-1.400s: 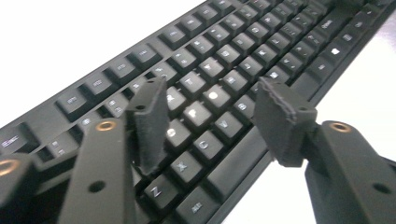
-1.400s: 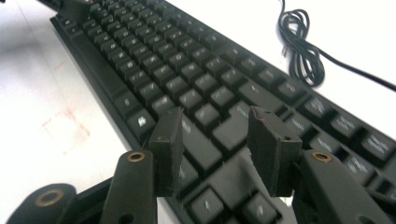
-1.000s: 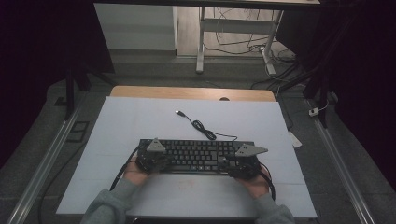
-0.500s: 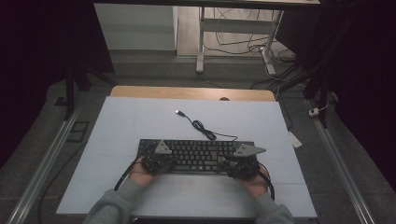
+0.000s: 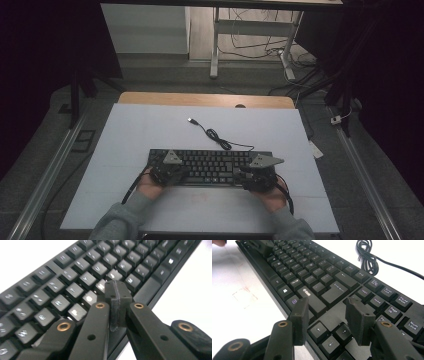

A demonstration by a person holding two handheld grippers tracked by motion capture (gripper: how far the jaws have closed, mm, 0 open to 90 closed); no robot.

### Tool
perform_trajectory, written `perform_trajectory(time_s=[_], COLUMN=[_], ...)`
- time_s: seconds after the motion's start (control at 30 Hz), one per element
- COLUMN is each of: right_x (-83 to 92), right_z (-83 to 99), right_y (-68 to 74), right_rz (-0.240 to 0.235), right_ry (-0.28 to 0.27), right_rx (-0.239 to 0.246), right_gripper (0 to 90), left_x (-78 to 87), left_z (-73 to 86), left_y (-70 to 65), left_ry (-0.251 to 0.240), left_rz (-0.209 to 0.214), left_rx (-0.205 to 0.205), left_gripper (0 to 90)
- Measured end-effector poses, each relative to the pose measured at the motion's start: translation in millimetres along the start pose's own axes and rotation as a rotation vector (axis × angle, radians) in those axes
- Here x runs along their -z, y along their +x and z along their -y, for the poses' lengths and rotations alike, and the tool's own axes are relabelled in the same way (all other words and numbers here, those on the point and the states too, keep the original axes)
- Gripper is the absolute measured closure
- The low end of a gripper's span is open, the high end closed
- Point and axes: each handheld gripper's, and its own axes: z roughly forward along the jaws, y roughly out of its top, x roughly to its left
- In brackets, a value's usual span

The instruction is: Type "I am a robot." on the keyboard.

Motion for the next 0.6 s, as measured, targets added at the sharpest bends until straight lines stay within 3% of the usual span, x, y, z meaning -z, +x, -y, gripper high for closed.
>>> perform_trajectory(time_s=[0.27,0.6], right_x=[-0.4,-1.8], right_z=[-0.4,0.0], right_y=[-0.2,-1.3], right_rz=[0.001,0.003], right_ry=[0.003,0.008], right_rx=[0.004,0.003], right_gripper=[53.4,52.8], left_x=[22.9,32.8], left_z=[3.0,9.2], left_y=[13.5,23.1], left_ry=[-0.06,-0.045], left_rz=[-0.016,-0.032], left_rx=[0.053,0.091], left_gripper=[88.3,52.4])
